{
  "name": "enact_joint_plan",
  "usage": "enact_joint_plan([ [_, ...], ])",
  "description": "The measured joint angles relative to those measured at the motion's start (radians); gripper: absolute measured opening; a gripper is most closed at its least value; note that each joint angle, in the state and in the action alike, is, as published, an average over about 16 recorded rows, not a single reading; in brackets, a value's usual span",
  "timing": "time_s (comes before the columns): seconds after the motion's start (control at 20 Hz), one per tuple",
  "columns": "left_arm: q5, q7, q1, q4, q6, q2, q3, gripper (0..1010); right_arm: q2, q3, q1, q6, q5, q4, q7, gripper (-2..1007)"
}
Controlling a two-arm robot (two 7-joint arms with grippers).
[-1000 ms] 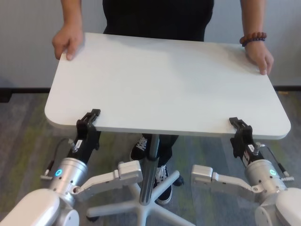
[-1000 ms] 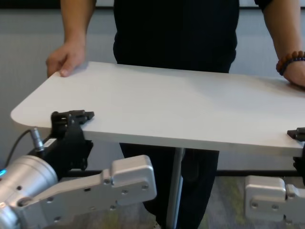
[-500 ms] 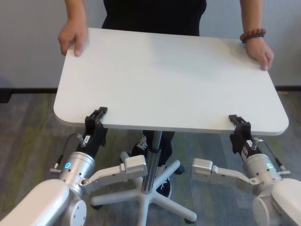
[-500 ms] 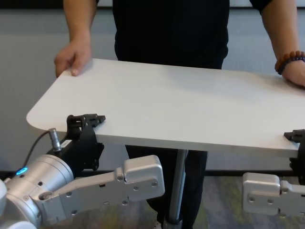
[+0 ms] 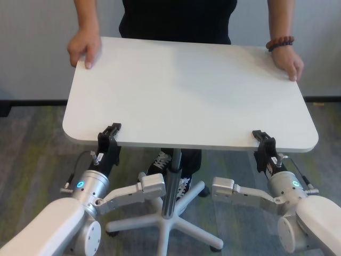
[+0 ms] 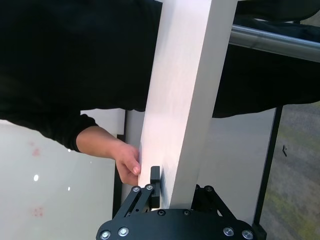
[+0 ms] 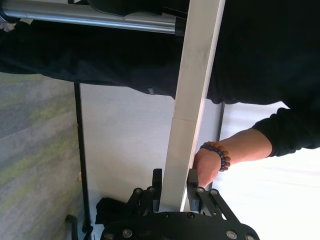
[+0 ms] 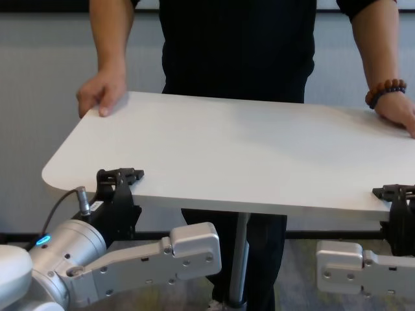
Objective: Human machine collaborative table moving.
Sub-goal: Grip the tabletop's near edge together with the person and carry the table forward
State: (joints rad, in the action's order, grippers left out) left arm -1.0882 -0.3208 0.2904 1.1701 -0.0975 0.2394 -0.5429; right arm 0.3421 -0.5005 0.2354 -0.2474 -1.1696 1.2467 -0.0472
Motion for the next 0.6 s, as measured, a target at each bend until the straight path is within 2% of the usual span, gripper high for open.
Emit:
enact_joint_plan([
  [0.25,0.001,-0.017,0.026,-0.056,0.001,-0.013,-0.014,268,-0.013,-0.019,0.029,0.009,0.008,-0.053,-0.014,268],
  [0.6,0.002,-0.033,0.049,-0.111,0.002,-0.027,-0.032,268,-0.021,-0.038,0.052,0.015,0.019,-0.096,-0.026,268],
])
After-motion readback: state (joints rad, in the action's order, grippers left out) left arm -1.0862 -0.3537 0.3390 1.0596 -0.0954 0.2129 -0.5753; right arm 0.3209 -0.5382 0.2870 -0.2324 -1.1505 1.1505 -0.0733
